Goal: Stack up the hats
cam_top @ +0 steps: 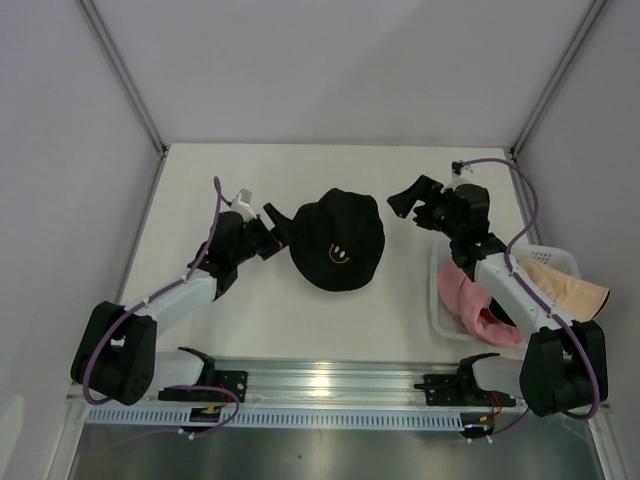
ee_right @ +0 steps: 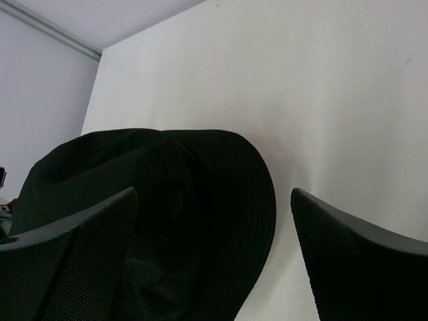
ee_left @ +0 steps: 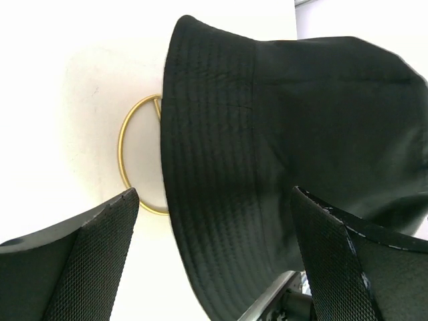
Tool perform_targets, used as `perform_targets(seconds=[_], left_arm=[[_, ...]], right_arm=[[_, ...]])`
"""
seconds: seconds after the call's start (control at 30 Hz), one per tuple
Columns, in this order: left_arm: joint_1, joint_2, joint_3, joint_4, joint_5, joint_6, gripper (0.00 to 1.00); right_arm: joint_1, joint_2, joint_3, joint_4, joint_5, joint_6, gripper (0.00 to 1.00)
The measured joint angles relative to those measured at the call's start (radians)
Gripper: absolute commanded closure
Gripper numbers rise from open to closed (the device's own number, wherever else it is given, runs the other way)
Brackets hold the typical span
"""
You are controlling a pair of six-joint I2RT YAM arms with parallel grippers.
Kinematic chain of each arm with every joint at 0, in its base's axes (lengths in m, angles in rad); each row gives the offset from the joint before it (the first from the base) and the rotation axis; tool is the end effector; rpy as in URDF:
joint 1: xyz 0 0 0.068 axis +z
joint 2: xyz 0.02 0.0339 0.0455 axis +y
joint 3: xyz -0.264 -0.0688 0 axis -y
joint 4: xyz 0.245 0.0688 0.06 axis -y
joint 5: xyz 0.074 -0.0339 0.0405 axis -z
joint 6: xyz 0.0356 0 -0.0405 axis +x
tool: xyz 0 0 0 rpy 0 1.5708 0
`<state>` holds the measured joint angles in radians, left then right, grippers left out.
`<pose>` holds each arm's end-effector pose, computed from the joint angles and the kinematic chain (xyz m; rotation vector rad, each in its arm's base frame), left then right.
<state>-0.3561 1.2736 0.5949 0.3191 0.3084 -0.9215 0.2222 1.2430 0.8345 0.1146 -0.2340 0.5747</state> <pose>0.2512 -0.1050 0.2208 -0.3649 2.0581 -1.1172 0.2788 0.0714 0.2897 0.1719 1.9207 0.7613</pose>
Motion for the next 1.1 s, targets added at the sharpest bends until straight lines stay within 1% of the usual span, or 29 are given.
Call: perform_targets(seconds=[0.1, 0.17, 0.2, 0.27, 0.3, 0.33, 0.4, 0.47, 0.63, 0.73, 0.9, 0.93, 0.97, 1.0, 1.03, 1.07, 1.1], left_arm=[[0.0, 0.0, -0.018, 0.006, -0.002, -0.004, 0.05], [0.0, 0.004, -0.04, 0.042, 0.003, -0.015, 0.11], [0.0, 0.011, -0.052, 0.066, 0.01, -0.024, 0.26], [0.0, 0.039, -0.066, 0.118, 0.021, -0.053, 0.47], [0.0, 0.057, -0.07, 0.147, 0.028, -0.065, 0.7], [0.0, 0.074, -0.074, 0.179, 0.032, -0.079, 0.81], [0.001, 0.102, -0.089, 0.241, 0.031, -0.103, 0.99], [0.0, 0.116, -0.101, 0.273, 0.029, -0.121, 0.99], [-0.001, 0.121, -0.131, 0.304, -0.02, -0.143, 0.99], [-0.001, 0.15, -0.156, 0.336, -0.034, -0.146, 0.99], [-0.001, 0.272, -0.157, 0.401, -0.028, -0.178, 0.99], [-0.001, 0.291, -0.157, 0.416, -0.018, -0.185, 0.95], [-0.001, 0.306, -0.158, 0.434, -0.01, -0.192, 0.89], [-0.001, 0.315, -0.16, 0.452, -0.005, -0.197, 0.73], [0.0, 0.319, -0.167, 0.468, 0.001, -0.2, 0.65], [0.003, 0.317, -0.177, 0.473, 0.005, -0.199, 0.51], [0.005, 0.314, -0.185, 0.473, 0.006, -0.198, 0.46]], right_arm=[[0.032, 0.018, 0.0, 0.011, 0.008, -0.004, 0.01], [0.048, 0.03, 0.0, 0.019, 0.011, -0.006, 0.01], [0.055, 0.034, 0.0, 0.021, 0.013, -0.006, 0.01], [0.065, 0.041, 0.0, 0.027, 0.021, -0.006, 0.01], [0.066, 0.042, 0.0, 0.026, 0.027, -0.007, 0.01], [0.067, 0.042, 0.001, 0.021, 0.04, -0.01, 0.0], [0.065, 0.042, 0.011, 0.0, 0.081, -0.018, 0.01], [0.052, 0.042, 0.029, -0.04, 0.122, -0.022, 0.01], [-0.04, 0.004, 0.074, -0.192, 0.209, -0.031, 0.01], [-0.067, -0.079, 0.086, -0.295, 0.309, -0.053, 0.01], [-0.066, -0.229, 0.123, -0.438, 0.466, -0.082, 0.01], [-0.066, -0.247, 0.143, -0.478, 0.515, -0.087, 0.01], [-0.067, -0.257, 0.161, -0.509, 0.557, -0.092, 0.01], [-0.069, -0.265, 0.184, -0.55, 0.61, -0.098, 0.01], [-0.074, -0.269, 0.212, -0.6, 0.659, -0.101, 0.01], [-0.082, -0.269, 0.249, -0.664, 0.706, -0.105, 0.0], [-0.09, -0.268, 0.274, -0.701, 0.735, -0.105, 0.01]])
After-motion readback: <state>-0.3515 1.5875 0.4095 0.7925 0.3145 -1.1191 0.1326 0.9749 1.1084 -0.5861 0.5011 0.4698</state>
